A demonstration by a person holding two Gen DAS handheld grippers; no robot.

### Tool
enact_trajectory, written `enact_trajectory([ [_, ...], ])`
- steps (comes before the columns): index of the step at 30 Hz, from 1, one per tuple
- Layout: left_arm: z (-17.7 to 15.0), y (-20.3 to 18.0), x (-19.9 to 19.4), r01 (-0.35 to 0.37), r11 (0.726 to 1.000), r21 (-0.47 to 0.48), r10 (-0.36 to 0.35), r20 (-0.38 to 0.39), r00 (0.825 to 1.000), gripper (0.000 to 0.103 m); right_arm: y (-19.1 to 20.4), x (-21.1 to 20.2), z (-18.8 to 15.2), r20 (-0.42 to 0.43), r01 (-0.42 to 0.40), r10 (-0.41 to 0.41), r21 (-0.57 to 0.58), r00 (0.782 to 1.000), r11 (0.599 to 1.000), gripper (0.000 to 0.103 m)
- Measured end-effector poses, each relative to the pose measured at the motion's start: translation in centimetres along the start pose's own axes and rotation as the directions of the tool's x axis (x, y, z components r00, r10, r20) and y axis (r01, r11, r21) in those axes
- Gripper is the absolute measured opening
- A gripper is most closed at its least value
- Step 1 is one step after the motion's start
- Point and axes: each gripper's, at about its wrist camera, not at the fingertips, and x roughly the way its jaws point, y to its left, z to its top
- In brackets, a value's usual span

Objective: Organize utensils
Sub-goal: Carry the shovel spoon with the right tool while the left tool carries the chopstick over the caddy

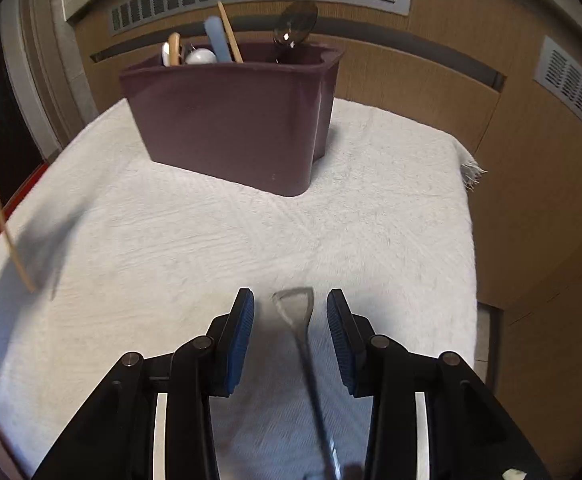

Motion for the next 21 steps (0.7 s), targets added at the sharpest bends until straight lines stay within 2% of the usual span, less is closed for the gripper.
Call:
enact_trajectory([
  [2, 0.1, 0.0, 0.2, -0.003, 1.0, 0.001, 0.003, -0.005, 1.0, 0.006, -0.1, 1.3, 0.2, -0.034, -0.019, 0.018, -0.012, 0.999, 1.0, 0.036],
  [5, 0.2, 0.0, 0.5, -0.005, 1.0, 0.0, 0.005, -0.009, 1.0, 0.006, 0.1, 1.2, 0.2, -0.02, -0.027, 0.027, -0.008, 0.999, 1.0, 0.021],
  [6, 0.2, 0.0, 0.6, -0.005, 1.0, 0.0, 0.005, -0.01, 1.0, 0.006, 0.1, 0.9, 0.1, -0.016, -0.034, 0.034, 0.001, 0.999, 0.999, 0.021],
  [10, 0.3, -0.2, 1.0, 0.005, 1.0, 0.004, -0.005, -0.021, 1.0, 0.006, 0.5, -3.1, -0.4, 0.089, -0.041, 0.038, 0.032, 0.995, 0.999, 0.021],
  [14, 0.3, -0.7, 1.3, 0.017, 1.0, 0.014, -0.016, -0.032, 0.999, 0.006, 0.9, -8.2, -1.0, 0.202, -0.045, 0.033, 0.055, 0.979, 0.997, 0.021],
  [21, 0.4, -1.4, 0.6, 0.033, 0.999, 0.035, -0.032, -0.027, 0.999, 0.006, 2.3, -13.1, -1.7, 0.304, -0.067, 0.047, 0.057, 0.952, 0.996, 0.021],
])
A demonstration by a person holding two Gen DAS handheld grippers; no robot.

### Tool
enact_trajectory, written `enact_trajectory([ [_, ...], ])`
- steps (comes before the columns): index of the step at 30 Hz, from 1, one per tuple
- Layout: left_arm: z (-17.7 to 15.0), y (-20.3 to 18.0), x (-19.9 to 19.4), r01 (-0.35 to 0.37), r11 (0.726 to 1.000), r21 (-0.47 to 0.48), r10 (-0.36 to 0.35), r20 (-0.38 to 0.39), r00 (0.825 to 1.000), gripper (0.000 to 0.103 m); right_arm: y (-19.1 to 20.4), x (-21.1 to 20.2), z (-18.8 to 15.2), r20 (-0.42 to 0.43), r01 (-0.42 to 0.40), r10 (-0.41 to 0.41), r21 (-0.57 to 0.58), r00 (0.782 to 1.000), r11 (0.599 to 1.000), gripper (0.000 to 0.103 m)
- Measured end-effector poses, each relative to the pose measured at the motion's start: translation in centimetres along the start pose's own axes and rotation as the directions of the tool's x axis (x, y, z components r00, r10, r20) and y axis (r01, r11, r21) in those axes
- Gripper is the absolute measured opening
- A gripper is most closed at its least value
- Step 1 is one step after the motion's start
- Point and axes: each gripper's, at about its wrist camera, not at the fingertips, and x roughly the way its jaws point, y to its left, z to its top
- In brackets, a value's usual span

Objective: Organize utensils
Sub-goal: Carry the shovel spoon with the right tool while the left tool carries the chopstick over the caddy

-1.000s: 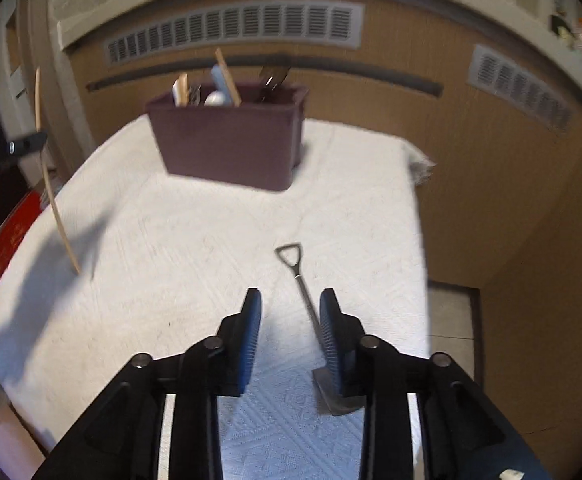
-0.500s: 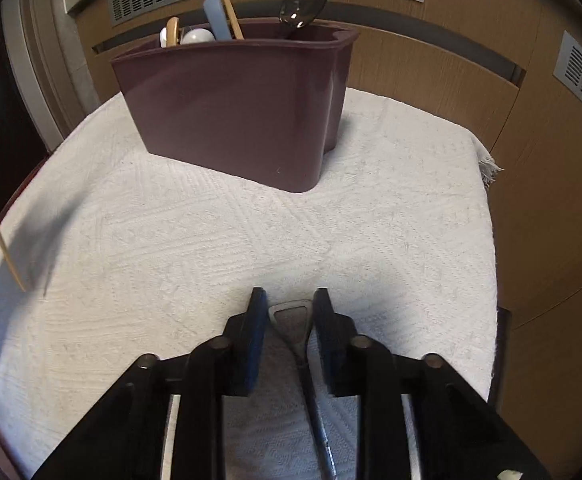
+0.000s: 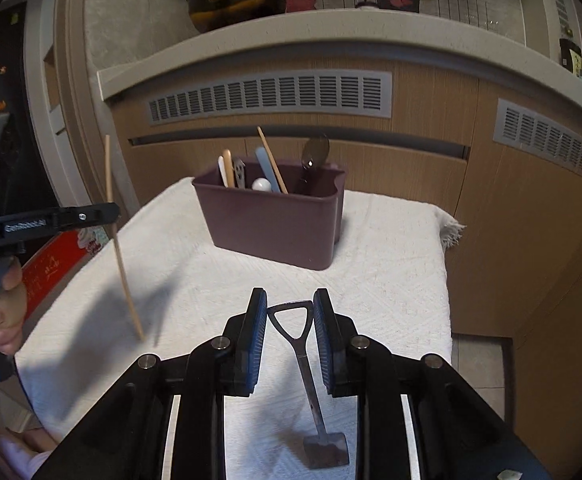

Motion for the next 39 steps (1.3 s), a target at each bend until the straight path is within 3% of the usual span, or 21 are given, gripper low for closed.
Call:
enact_trajectory([
  [8, 1.5, -1.2, -1.4, 0.011, 0.999, 0.033, -0.013, 0.06, 0.998, 0.006, 1.3, -1.5, 2.1, 0.061, -0.035, 0.036, -0.017, 0.997, 0.999, 0.021],
  [12, 4.7, -2.2, -2.0, 0.039, 0.997, 0.065, -0.046, 0.113, 0.993, 0.006, 2.5, -2.0, 5.2, 0.129, -0.069, 0.075, -0.045, 0.989, 0.997, 0.021],
  [15, 8.4, -3.6, -3.4, 0.039, 0.992, 0.12, -0.063, 0.202, 0.977, 0.006, 3.4, -2.8, 9.5, 0.195, -0.063, 0.078, -0.081, 0.978, 0.995, 0.021],
  [18, 12.4, -5.1, -4.8, 0.005, 0.982, 0.19, -0.066, 0.313, 0.948, 0.006, 3.2, -3.9, 15.0, 0.267, -0.066, 0.085, -0.08, 0.96, 0.995, 0.021],
  [23, 16.3, -5.2, -3.2, -0.014, 0.978, 0.207, -0.065, 0.372, 0.926, 0.006, 1.6, -2.6, 20.6, 0.29, -0.072, 0.074, -0.016, 0.954, 0.997, 0.021],
  [30, 16.9, -3.8, 2.9, -0.009, 0.982, 0.19, -0.048, 0.293, 0.955, 0.006, -1.0, 2.1, 21.0, 0.236, -0.128, 0.105, 0.082, 0.966, 0.988, 0.021],
  [39, 14.3, -2.5, 9.5, -0.002, 0.988, 0.152, -0.023, 0.166, 0.986, 0.006, -2.3, 6.7, 18.6, 0.163, -0.093, 0.076, 0.102, 0.984, 0.99, 0.021],
])
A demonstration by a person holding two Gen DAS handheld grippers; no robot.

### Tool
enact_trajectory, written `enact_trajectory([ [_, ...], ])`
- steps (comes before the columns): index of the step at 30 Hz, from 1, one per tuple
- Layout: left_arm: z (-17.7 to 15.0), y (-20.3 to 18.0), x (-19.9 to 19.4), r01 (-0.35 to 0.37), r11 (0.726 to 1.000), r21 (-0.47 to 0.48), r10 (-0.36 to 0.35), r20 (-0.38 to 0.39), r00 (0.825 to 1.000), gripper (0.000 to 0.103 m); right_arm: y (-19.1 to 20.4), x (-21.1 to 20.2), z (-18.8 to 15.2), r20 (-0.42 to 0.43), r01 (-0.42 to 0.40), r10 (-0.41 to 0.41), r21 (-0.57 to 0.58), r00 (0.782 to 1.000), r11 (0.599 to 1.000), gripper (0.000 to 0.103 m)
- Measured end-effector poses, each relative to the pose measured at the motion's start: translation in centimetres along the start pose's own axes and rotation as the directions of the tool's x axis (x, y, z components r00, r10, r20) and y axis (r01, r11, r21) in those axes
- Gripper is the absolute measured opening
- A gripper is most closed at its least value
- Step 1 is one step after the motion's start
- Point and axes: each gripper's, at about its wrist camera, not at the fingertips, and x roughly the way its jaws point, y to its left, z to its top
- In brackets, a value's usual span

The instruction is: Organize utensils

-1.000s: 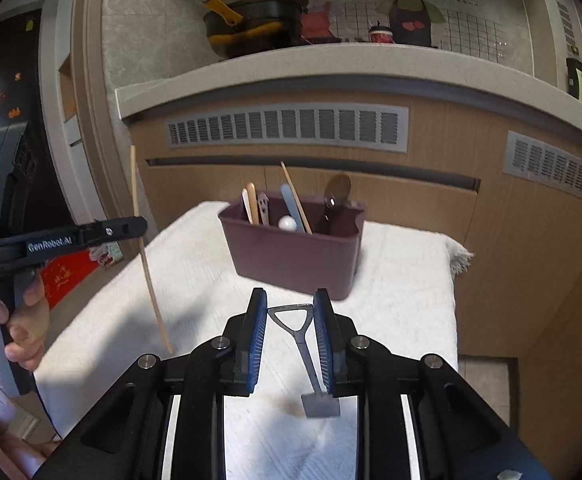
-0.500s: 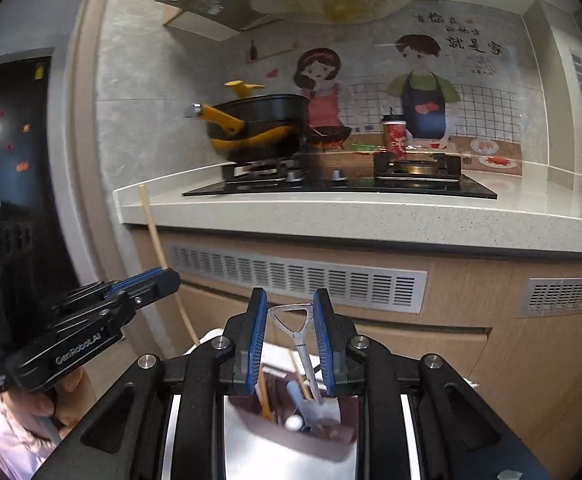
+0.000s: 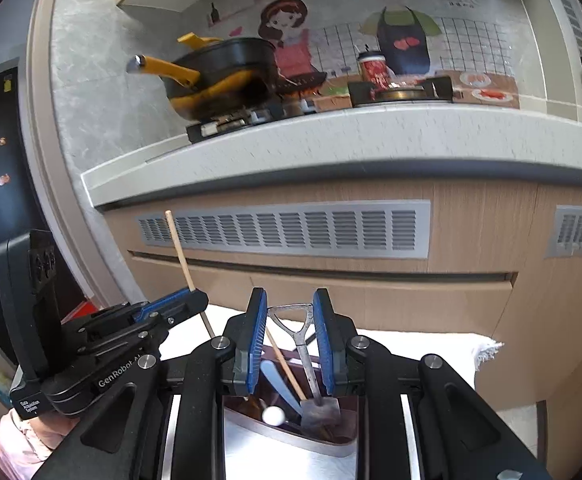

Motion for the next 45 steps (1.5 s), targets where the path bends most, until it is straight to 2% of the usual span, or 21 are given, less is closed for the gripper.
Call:
enact_trajectory([
  [3, -0.9, 0.0, 0.8, 0.002, 1.0, -0.004, -0.003, -0.036, 0.999, 0.008, -0.2, 0.8, -0.9, -0.025, 0.009, -0.009, -0.01, 1.0, 1.0, 0.023],
  [5, -1.2, 0.1, 0.8, 0.006, 1.0, -0.022, -0.008, -0.056, 0.998, 0.008, -0.2, 1.1, -1.3, -0.06, 0.007, -0.008, -0.016, 0.998, 1.0, 0.028],
  [7, -1.5, 0.4, 0.2, 0.007, 0.999, -0.046, -0.01, -0.068, 0.998, 0.013, -0.3, 0.8, -1.5, -0.06, 0.02, -0.021, -0.011, 0.998, 1.0, 0.045],
  [8, -1.6, 0.6, -0.4, 0.008, 0.998, -0.058, -0.012, -0.071, 0.997, 0.016, -0.2, 0.4, -1.7, -0.053, 0.042, -0.042, -0.007, 0.998, 0.999, 0.048],
  [10, -2.0, 0.7, -2.4, 0.004, 0.997, -0.076, -0.008, -0.053, 0.999, 0.04, 0.2, -0.9, -2.2, -0.027, 0.072, -0.072, 0.0, 0.997, 0.997, 0.057],
  [11, -2.3, 0.7, -3.4, -0.004, 0.997, -0.08, 0.001, -0.042, 0.999, 0.046, 0.5, -2.0, -2.6, -0.006, 0.081, -0.081, -0.004, 0.997, 0.997, 0.063],
  [12, -2.6, 0.6, -4.5, -0.011, 0.997, -0.082, 0.008, -0.031, 0.999, 0.056, 0.9, -3.1, -3.0, 0.015, 0.096, -0.096, -0.007, 0.995, 0.995, 0.078],
  [13, -3.1, 0.4, -6.0, -0.021, 0.997, -0.078, 0.02, -0.019, 1.0, 0.063, 1.2, -4.1, -3.5, 0.038, 0.114, -0.114, -0.009, 0.993, 0.993, 0.083],
  [14, -3.6, 0.1, -7.1, -0.033, 0.997, -0.069, 0.032, -0.013, 0.999, 0.065, 1.8, -5.6, -4.3, 0.075, 0.149, -0.148, -0.012, 0.986, 0.989, 0.09],
  [17, -5.8, -0.8, -10.5, -0.097, 0.995, -0.036, 0.097, 0.0, 0.995, 0.077, 3.6, -8.7, -6.5, 0.133, 0.224, -0.218, -0.031, 0.967, 0.974, 0.103],
  [19, -8.0, -1.5, -12.7, -0.139, 0.99, -0.015, 0.139, 0.006, 0.99, 0.087, 4.7, -10.4, -8.4, 0.149, 0.268, -0.261, -0.03, 0.954, 0.963, 0.103],
  [22, -11.0, -2.4, -15.1, -0.188, 0.982, 0.015, 0.188, 0.005, 0.982, 0.097, 5.9, -11.9, -11.2, 0.119, 0.323, -0.316, -0.048, 0.941, 0.945, 0.103],
  [26, -14.3, -3.8, -17.5, -0.234, 0.971, 0.042, 0.234, 0.001, 0.972, 0.103, 6.2, -12.6, -15.4, 0.009, 0.337, -0.337, -0.032, 0.941, 0.941, 0.103],
  [28, -15.3, -4.2, -18.1, -0.238, 0.971, 0.034, 0.238, -0.009, 0.971, 0.103, 6.3, -12.9, -16.9, -0.02, 0.373, -0.374, -0.035, 0.927, 0.927, 0.103],
  [30, -16.0, -4.7, -18.7, -0.249, 0.968, 0.027, 0.249, -0.002, 0.969, 0.103, 6.4, -13.4, -18.3, -0.033, 0.425, -0.426, -0.034, 0.904, 0.904, 0.103],
  [32, -16.7, -5.2, -19.2, -0.255, 0.966, 0.031, 0.255, 0.005, 0.967, 0.103, 6.5, -14.0, -19.0, -0.04, 0.444, -0.445, -0.029, 0.895, 0.895, 0.103],
  [40, -16.8, -5.9, -20.0, -0.241, 0.97, 0.041, 0.241, 0.002, 0.97, 0.103, 6.2, -15.6, -19.8, -0.044, 0.419, -0.418, 0.004, 0.907, 0.908, 0.103],
  [45, -16.8, -6.0, -20.1, -0.239, 0.97, 0.04, 0.239, -0.002, 0.971, 0.103, 6.6, -15.8, -19.8, -0.032, 0.434, -0.434, -0.015, 0.9, 0.901, 0.103],
])
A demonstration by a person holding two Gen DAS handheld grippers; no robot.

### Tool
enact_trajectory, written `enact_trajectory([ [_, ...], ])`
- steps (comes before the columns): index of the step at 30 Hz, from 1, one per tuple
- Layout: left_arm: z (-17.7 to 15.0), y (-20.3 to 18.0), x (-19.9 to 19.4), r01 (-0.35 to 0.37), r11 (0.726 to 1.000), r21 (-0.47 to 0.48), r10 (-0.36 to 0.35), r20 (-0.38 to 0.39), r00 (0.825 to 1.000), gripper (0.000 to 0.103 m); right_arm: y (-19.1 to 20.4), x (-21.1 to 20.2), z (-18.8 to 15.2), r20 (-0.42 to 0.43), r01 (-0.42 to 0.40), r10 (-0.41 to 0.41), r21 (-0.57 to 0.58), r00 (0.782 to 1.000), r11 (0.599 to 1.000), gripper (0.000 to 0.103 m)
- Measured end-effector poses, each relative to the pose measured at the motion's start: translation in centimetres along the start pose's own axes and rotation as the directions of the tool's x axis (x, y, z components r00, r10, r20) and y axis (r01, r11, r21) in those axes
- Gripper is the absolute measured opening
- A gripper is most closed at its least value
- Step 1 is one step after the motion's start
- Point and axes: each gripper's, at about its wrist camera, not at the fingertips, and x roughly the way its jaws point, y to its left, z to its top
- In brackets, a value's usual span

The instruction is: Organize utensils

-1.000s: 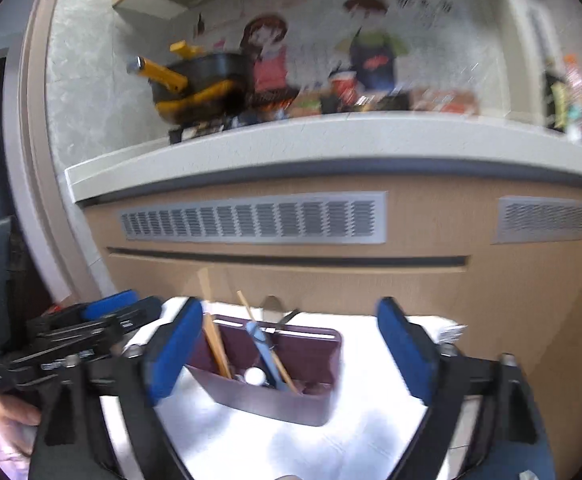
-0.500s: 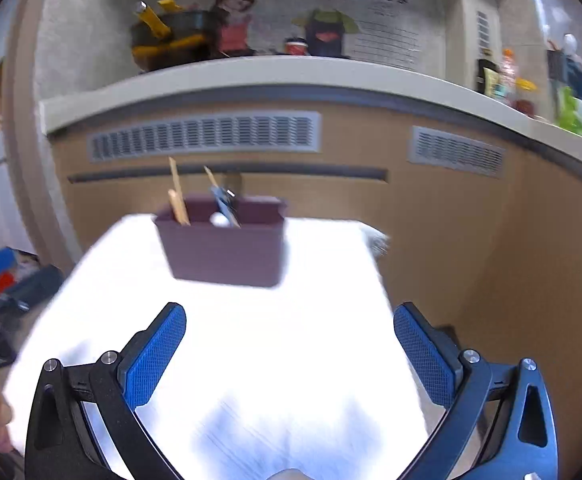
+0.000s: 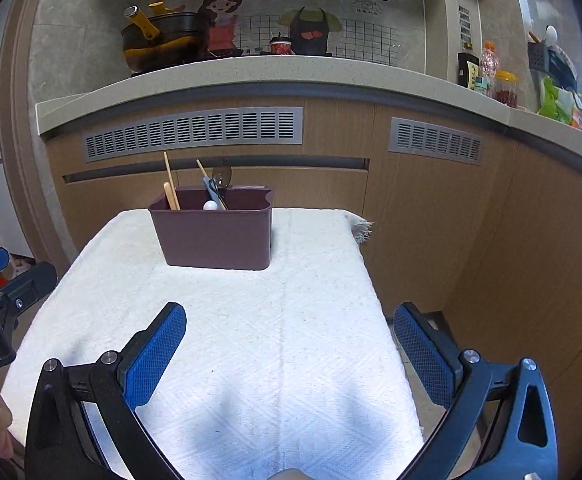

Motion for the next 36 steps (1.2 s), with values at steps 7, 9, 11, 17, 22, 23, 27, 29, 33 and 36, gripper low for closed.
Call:
enact_trajectory([
  [7, 0.05, 0.16, -0.02, 0.003, 1.0, -0.008, -0.003, -0.003, 1.0, 0.103, 0.14, -0.42, 0.02, 0.012, 0.006, -0.006, -0.011, 1.0, 1.0, 0.103],
  [9, 0.07, 0.17, 0.03, 0.004, 1.0, -0.008, -0.004, -0.005, 1.0, 0.103, 0.17, -0.44, 0.04, 0.013, 0.004, -0.004, -0.01, 1.0, 1.0, 0.103],
  [11, 0.02, 0.25, 0.11, 0.003, 1.0, -0.009, -0.003, -0.007, 1.0, 0.103, 0.22, -0.48, 0.05, 0.011, 0.001, -0.001, -0.01, 1.0, 1.0, 0.103],
  [17, -0.07, 0.47, 0.41, 0.008, 1.0, -0.004, -0.008, -0.017, 1.0, 0.103, 0.11, -0.57, 0.08, 0.014, -0.008, 0.008, -0.004, 1.0, 1.0, 0.103],
  [22, -0.12, 0.44, 0.56, 0.008, 1.0, -0.002, -0.008, -0.02, 1.0, 0.103, 0.11, -0.52, 0.13, 0.016, -0.015, 0.015, -0.007, 1.0, 1.0, 0.103],
  [23, -0.12, 0.45, 0.56, 0.009, 1.0, -0.002, -0.009, -0.019, 1.0, 0.103, 0.08, -0.54, 0.09, 0.016, -0.015, 0.015, -0.006, 1.0, 1.0, 0.103],
  [27, -0.2, 0.45, 0.63, 0.011, 1.0, -0.003, -0.011, -0.023, 1.0, 0.103, -0.04, -0.72, 0.1, 0.027, -0.029, 0.029, 0.002, 0.999, 1.0, 0.103],
  [29, -0.3, 0.43, 0.66, 0.013, 1.0, -0.003, -0.013, -0.026, 1.0, 0.103, -0.03, -0.79, 0.18, 0.032, -0.026, 0.026, 0.003, 0.999, 1.0, 0.103],
  [33, -0.43, 0.34, 0.69, 0.008, 1.0, 0.005, -0.008, -0.028, 1.0, 0.103, 0.01, -0.73, 0.3, 0.034, -0.023, 0.023, 0.0, 0.999, 1.0, 0.103],
  [36, -0.4, 0.47, 0.83, 0.011, 1.0, 0.005, -0.011, -0.028, 1.0, 0.103, -0.03, -0.73, 0.34, 0.035, -0.021, 0.021, 0.001, 0.999, 1.0, 0.103],
])
